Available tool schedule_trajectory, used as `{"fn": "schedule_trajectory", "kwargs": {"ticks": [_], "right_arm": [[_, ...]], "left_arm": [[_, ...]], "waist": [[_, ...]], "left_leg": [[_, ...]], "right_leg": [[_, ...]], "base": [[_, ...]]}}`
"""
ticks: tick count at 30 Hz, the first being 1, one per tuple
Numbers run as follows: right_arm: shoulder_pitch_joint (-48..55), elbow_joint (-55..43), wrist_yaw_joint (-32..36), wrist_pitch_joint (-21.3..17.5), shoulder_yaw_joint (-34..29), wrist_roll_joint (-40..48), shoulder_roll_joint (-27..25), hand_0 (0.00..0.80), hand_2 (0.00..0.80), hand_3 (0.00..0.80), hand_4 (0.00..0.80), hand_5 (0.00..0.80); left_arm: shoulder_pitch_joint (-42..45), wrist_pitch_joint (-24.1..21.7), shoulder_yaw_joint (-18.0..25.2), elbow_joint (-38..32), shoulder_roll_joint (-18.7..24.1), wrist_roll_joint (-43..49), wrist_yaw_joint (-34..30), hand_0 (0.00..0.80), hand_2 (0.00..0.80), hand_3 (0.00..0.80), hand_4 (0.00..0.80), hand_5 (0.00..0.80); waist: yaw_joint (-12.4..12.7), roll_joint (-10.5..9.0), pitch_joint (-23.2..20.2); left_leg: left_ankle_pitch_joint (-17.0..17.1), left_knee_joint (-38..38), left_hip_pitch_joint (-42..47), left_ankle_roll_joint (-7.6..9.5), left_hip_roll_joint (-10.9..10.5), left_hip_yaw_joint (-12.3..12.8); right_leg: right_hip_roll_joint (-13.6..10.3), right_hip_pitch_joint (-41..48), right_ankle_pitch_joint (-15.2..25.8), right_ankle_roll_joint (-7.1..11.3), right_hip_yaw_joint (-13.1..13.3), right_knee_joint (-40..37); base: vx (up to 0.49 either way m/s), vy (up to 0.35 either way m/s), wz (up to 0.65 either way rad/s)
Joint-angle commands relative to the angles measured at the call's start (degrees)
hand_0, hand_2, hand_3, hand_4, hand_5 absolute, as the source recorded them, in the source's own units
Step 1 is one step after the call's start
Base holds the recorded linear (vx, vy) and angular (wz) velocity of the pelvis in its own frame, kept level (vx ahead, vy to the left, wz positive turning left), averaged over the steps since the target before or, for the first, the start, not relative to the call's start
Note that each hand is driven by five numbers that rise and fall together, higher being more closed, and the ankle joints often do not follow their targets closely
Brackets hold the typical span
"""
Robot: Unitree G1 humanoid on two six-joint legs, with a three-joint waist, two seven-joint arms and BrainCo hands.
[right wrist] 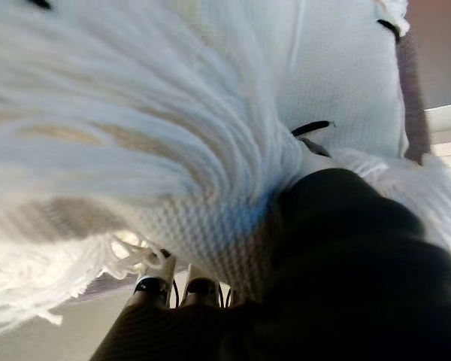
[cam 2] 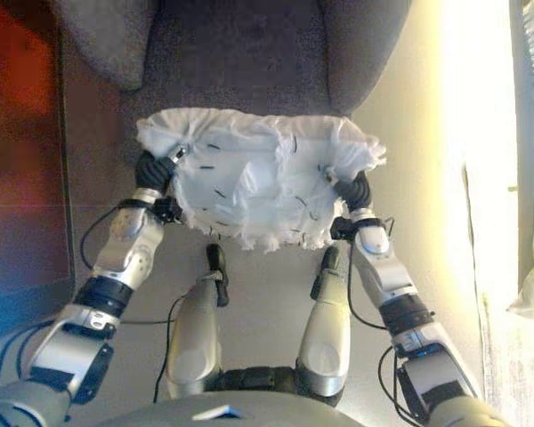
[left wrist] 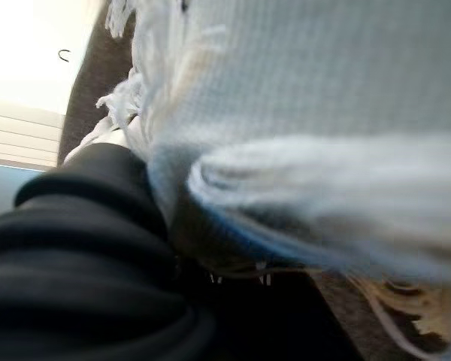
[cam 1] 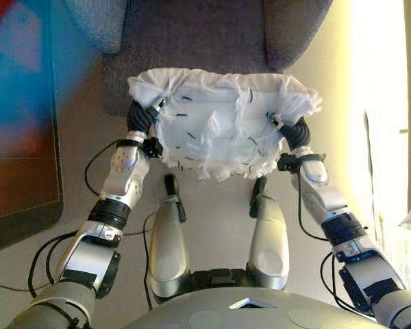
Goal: Pick up the cushion and take it to the sofa
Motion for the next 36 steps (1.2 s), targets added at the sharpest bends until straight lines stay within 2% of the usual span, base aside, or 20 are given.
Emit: {"fn": "schedule_trajectory", "kwargs": {"ticks": [1,4,8,13,17,20,23,25,27,29,32,34,35,36], "right_arm": [[1.17,-5.28,3.48,-3.37,-0.83,4.64,2.84,0.8,0.8,0.8,0.8,0.8],[2.65,-4.96,4.75,-3.25,-0.83,4.69,4.31,0.8,0.8,0.8,0.8,0.8],[3.08,-3.71,5.8,-2.48,0.07,3.86,5.43,0.8,0.8,0.8,0.8,0.8],[5.24,-4.5,4.81,-0.47,0.33,1.56,4.72,0.8,0.8,0.8,0.8,0.8],[6.73,-3.17,4.45,-1.38,-0.22,3.56,4.66,0.8,0.8,0.8,0.8,0.8],[7.18,-2.11,3.33,-1.74,-1.21,3.8,5.28,0.8,0.8,0.8,0.8,0.8],[7.0,-0.5,3.38,-1.91,-1.77,4.66,5.97,0.8,0.8,0.8,0.8,0.8],[6.37,1.05,2.81,-2.3,-1.32,5.11,6.02,0.8,0.8,0.8,0.8,0.8],[6.0,2.31,2.28,-2.44,-1.1,4.82,5.72,0.8,0.8,0.8,0.8,0.8],[6.21,2.29,1.8,-1.79,-1.31,5.19,5.21,0.8,0.8,0.8,0.8,0.8],[6.63,2.33,2.36,-0.88,-2.56,5.58,4.32,0.8,0.8,0.8,0.8,0.8],[6.7,2.26,2.54,-0.51,-3.1,6.1,3.57,0.8,0.8,0.8,0.8,0.8],[7.05,1.83,2.71,-0.14,-3.46,6.72,2.78,0.8,0.8,0.8,0.8,0.8],[7.29,1.62,3.31,0.51,-4.02,7.21,2.06,0.8,0.8,0.8,0.8,0.8]], "left_arm": [[-0.72,-2.22,0.3,-7.59,-1.16,0.25,0.41,0.8,0.8,0.8,0.8,0.8],[1.48,-0.58,1.51,-7.22,-1.51,-0.1,1.32,0.8,0.8,0.8,0.8,0.8],[3.58,0.66,3.12,-5.63,-1.67,0.04,1.61,0.8,0.8,0.8,0.8,0.8],[5.15,1.58,5.01,-4.18,-1.75,0.54,0.73,0.8,0.8,0.8,0.8,0.8],[4.01,1.68,3.7,-2.93,-2.12,0.56,-0.83,0.8,0.8,0.8,0.8,0.8],[2.7,2.51,1.95,-2.47,-2.03,0.08,-1.4,0.8,0.8,0.8,0.8,0.8],[1.01,3.09,0.83,-0.9,-1.61,-0.67,-2.1,0.8,0.8,0.8,0.8,0.8],[0.1,2.54,0.17,0.32,-1.22,-0.85,-2.88,0.8,0.8,0.8,0.8,0.8],[0.08,2.34,-0.24,0.67,-1.06,-0.91,-3.19,0.8,0.8,0.8,0.8,0.8],[0.38,2.62,-0.92,0.53,-1.33,-0.31,-3.36,0.8,0.8,0.8,0.8,0.8],[0.34,3.47,-2.21,0.1,-1.69,0.63,-2.91,0.8,0.8,0.8,0.8,0.8],[0.15,3.48,-3.09,0.11,-2.02,0.77,-2.73,0.8,0.8,0.8,0.8,0.8],[0.22,3.48,-3.63,-0.08,-2.38,1.22,-2.7,0.8,0.8,0.8,0.8,0.8],[0.61,3.52,-3.78,-0.29,-2.5,1.72,-2.91,0.8,0.8,0.8,0.8,0.8]], "waist": [[1.73,-0.42,-12.11],[1.52,-0.72,-16.06],[1.1,-1.03,-21.01],[0.09,-1.16,-23.7],[-0.72,-1.56,-24.33],[-0.91,-1.97,-24.01],[-1.15,-1.61,-22.91],[-1.21,-0.87,-22.12],[-1.74,-0.24,-21.84],[-2.68,-0.71,-21.98],[-3.97,-2.33,-21.81],[-5.03,-3.49,-21.71],[-6.04,-3.94,-21.45],[-6.63,-4.38,-21.3]], "left_leg": [[-0.65,-6.71,6.59,2.86,-2.18,-0.12],[0.06,-11.78,13.39,3.09,-2.77,2.22],[-0.08,-15.5,19.39,3.73,-3.11,4.85],[-1.43,-16.3,23.79,4.49,-3.58,6.07],[-2.69,-15.95,25.32,5.66,-4.72,5.63],[-4.41,-13.84,25.25,7.07,-6.21,4.86],[-6.23,-10.88,24.94,8.73,-7.37,3.96],[-7.01,-10.23,25.51,9.38,-7.93,3.55],[-7.31,-10.36,26.42,9.52,-8.06,3.22],[-7.97,-10.31,27.19,9.74,-8.76,3.16],[-9.89,-9.46,28.33,9.89,-10.01,2.64],[-11.45,-8.45,28.66,10.04,-11.19,1.47],[-12.6,-7.69,29.07,10.15,-11.78,0.13],[-13.27,-7.42,30.05,10.27,-12.47,-0.45]], "right_leg": [[-0.41,7.11,5.47,0.63,-2.29,-10.29],[1.05,13.27,6.89,1.1,-2.71,-15.56],[2.52,17.65,7.07,1.09,-2.08,-18.27],[2.35,20.12,5.53,0.57,-0.19,-15.13],[1.37,21.05,7.78,1.1,0.96,-12.67],[-0.6,19.83,12.38,1.54,2.64,-6.95],[-2.63,15.35,17.12,1.16,5.11,3.82],[-2.37,12.04,18.58,0.97,6.84,11.25],[-0.19,9.17,19.1,0.8,8.53,13.88],[3.1,7.74,18.95,0.93,9.41,10.83],[5.51,7.05,18.81,1.85,8.9,1.21],[7.69,6.43,17.44,2.19,10.14,-7.13],[9.72,6.12,15.77,2.16,10.58,-14.33],[11.26,4.58,15.33,2.17,9.85,-18.53]], "base": [[0.183,0.024,-0.11],[0.211,0.048,-0.13],[0.221,0.046,-0.21],[0.141,0.077,-0.2],[0.053,0.118,0.02],[0.017,0.131,0.14],[-0.024,0.185,0.25],[0.023,0.196,0.07],[0.077,0.129,0.05],[0.176,0.015,0.1],[0.27,-0.08,0.36],[0.329,-0.089,0.32],[0.431,-0.069,0.38],[0.495,-0.069,0.17]]}}
